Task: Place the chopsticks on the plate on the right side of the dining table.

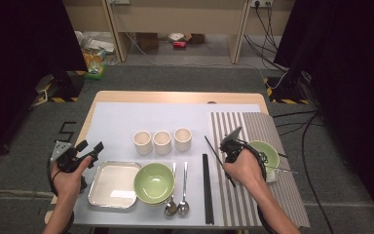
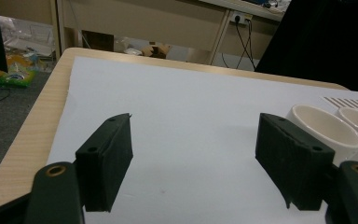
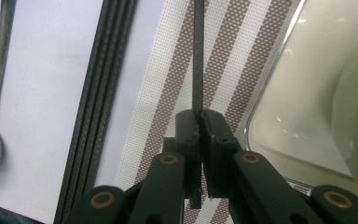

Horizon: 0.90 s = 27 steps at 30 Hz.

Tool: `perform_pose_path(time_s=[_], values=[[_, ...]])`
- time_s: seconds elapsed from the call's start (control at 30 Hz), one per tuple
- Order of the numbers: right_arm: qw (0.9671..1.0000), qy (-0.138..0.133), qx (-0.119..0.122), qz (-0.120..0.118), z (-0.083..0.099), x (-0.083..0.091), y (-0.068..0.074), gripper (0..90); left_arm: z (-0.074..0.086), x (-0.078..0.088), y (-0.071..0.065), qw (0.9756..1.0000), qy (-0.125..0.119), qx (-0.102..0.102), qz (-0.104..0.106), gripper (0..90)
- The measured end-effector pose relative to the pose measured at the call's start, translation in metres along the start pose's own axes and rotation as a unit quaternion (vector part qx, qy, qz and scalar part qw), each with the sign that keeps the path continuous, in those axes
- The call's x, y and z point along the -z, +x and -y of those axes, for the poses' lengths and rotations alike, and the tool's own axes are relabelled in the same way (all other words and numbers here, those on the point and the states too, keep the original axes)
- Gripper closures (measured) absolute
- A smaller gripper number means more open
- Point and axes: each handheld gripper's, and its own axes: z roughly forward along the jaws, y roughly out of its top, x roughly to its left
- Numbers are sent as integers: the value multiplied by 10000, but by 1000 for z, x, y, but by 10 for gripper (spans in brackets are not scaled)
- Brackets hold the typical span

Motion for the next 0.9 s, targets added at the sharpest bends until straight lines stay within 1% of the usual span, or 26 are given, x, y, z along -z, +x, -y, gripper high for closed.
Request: perform_pose_path(time_s=[0.03, 0.3, 0.37, 0.4, 0.57, 0.63, 0.67, 0.7, 0.73, 0.8, 0.83, 0.87, 0.9], values=[[10000, -22, -13, -50, 0, 1, 0, 862, 0, 0, 0, 10000, -1, 1, -1, 263], [9999, -95, -64, -86, 0, 1, -1, 863, 0, 0, 0, 10000, 2, -2, -4, 263], [9999, -120, -74, -64, 0, 1, -1, 863, 0, 0, 0, 10000, 0, -2, -4, 263], [9998, -185, -72, -101, 1, 2, -2, 863, 0, 0, 0, 10000, -1, -5, -5, 263], [9993, -342, -79, -101, 2, 8, -2, 863, 0, 0, 0, 10000, -2, -2, -4, 263], [9989, -452, -71, -108, 2, 11, -3, 864, 0, 0, 0, 10000, -4, -2, -5, 263], [9990, -414, -86, -111, 2, 12, -3, 864, 0, 0, 0, 10000, -6, -1, -5, 263], [9984, -538, -3, -143, 2, 14, -4, 864, 0, 0, 0, 10000, -6, 0, -5, 263], [9988, -479, -81, -111, 2, 15, -3, 864, 0, 0, 0, 10000, -7, 1, -7, 263], [9983, -568, -56, -143, 2, 16, -4, 864, 0, 0, 0, 10000, -7, -2, -7, 263], [9985, -533, -48, -117, 2, 16, -4, 864, 0, 0, 0, 10000, -16, 6, -7, 263], [9980, -606, -74, -136, 2, 17, -4, 864, 0, 0, 0, 10000, -18, 5, -8, 263], [9980, -618, -59, -111, 2, 18, -4, 864, 0, 0, 0, 10000, -20, 6, -9, 263]])
